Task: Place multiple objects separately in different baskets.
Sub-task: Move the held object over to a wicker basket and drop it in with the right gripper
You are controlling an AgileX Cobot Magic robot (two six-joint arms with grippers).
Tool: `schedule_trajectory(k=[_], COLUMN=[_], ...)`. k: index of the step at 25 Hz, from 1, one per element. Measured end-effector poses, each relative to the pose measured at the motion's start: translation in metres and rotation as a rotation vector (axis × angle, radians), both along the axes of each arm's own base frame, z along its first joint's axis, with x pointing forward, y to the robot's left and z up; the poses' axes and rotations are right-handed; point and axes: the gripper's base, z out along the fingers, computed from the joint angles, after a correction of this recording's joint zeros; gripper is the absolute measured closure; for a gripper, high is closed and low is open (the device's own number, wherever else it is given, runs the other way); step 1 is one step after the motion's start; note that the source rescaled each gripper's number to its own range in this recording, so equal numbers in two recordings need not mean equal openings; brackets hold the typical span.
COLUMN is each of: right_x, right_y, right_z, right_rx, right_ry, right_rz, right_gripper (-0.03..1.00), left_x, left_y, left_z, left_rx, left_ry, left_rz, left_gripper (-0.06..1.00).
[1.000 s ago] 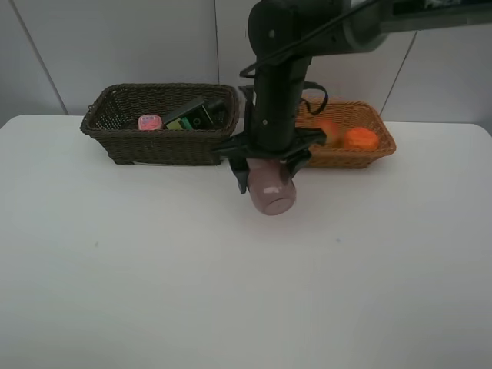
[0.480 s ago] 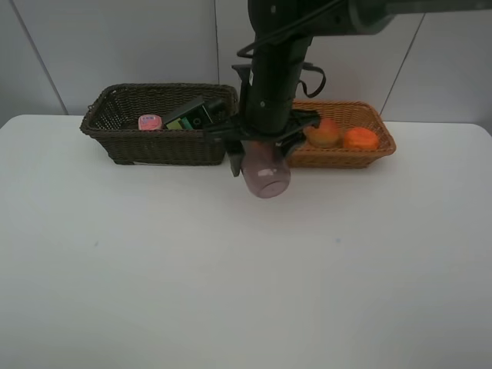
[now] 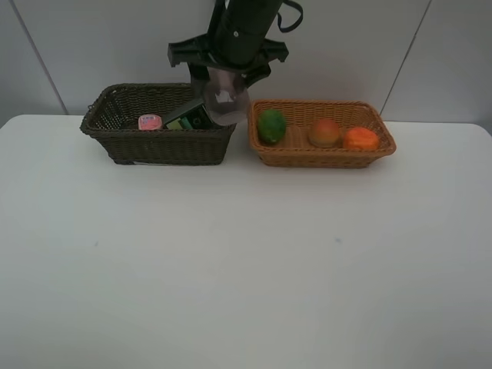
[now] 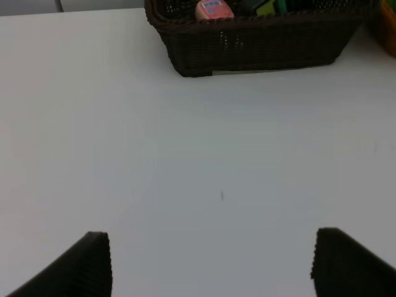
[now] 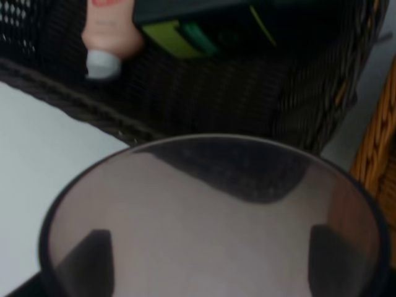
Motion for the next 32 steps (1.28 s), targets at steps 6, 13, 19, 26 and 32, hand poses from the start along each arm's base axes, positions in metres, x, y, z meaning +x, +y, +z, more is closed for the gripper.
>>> schedule_trajectory(k=[6, 13, 19, 26, 32], right_x=[0.017, 0.034, 0.048, 0.062, 0.066], right_y=[0.015, 0.032, 0.045, 0.058, 0.061], right_z=[-0.001, 0.000, -0.018, -0.063, -0.095], right_rx=[0.111, 0.203, 0.261, 0.305, 0.281], right_ry=[-0.153, -0.404, -0.541, -0.602, -0.565], right_rz=[0.036, 0.157, 0.195, 0.203, 0.206], right_gripper=[0.84, 0.84, 0.84, 0.84, 0.84], left_x=[0.000, 0.000, 0.000, 0.000, 0.000], left_y=[0.000, 0.000, 0.000, 0.000, 0.000], left_z=[0.000, 0.000, 0.000, 0.000, 0.000], left_rx=[0.000, 0.000, 0.000, 0.000, 0.000], left_ry=[0.000, 0.000, 0.000, 0.000, 0.000], left_rz=[0.000, 0.000, 0.000, 0.000, 0.000], left_gripper=[0.19, 0.19, 0.19, 0.19, 0.19])
